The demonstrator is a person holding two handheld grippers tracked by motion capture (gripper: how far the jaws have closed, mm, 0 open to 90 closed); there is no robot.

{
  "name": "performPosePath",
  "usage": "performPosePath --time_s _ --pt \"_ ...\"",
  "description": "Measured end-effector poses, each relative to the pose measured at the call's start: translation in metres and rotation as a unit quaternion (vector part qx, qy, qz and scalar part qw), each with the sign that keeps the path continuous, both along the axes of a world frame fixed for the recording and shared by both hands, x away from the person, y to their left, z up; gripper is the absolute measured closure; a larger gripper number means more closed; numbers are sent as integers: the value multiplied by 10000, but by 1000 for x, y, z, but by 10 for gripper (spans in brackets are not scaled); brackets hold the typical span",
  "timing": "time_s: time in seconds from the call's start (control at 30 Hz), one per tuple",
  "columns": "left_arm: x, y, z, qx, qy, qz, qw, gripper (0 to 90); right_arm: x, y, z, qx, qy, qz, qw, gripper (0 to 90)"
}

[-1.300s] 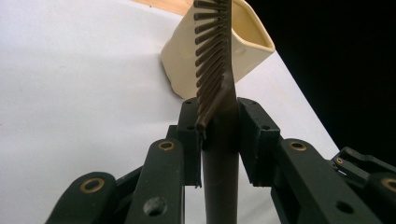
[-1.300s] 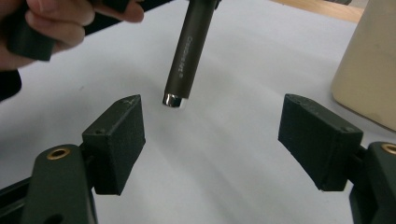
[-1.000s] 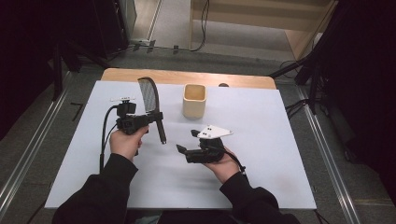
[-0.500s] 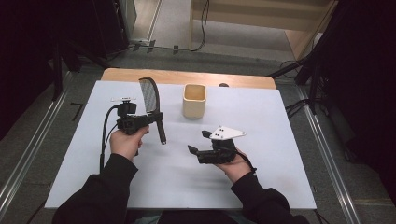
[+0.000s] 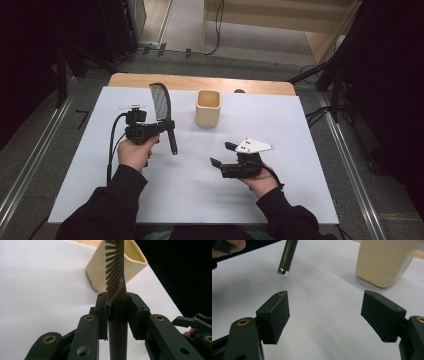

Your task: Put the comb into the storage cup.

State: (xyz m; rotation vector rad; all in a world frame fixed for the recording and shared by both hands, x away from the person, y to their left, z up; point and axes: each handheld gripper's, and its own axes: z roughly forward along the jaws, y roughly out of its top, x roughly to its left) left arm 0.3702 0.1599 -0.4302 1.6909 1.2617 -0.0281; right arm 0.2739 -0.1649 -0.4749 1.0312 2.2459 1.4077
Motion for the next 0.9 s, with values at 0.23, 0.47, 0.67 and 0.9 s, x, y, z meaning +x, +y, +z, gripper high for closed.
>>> performPosePath --time_s 0.23,0.47,0.67,0.9 --pt "-1 1 1 2 -37 3 10000 726 -9 -16 -3 -77 50 -39 10000 209" --pt "-1 2 1 20 -48 -2 10000 726 -16 -33 -3 -106 70 -137 9998 208" --pt "-1 1 1 27 -37 -20 10000 726 -21 -46 -2 -105 90 -227 9996 208" --pt "-1 1 1 1 -81 -35 10000 726 -25 -60 -4 -105 122 -336 9993 208"
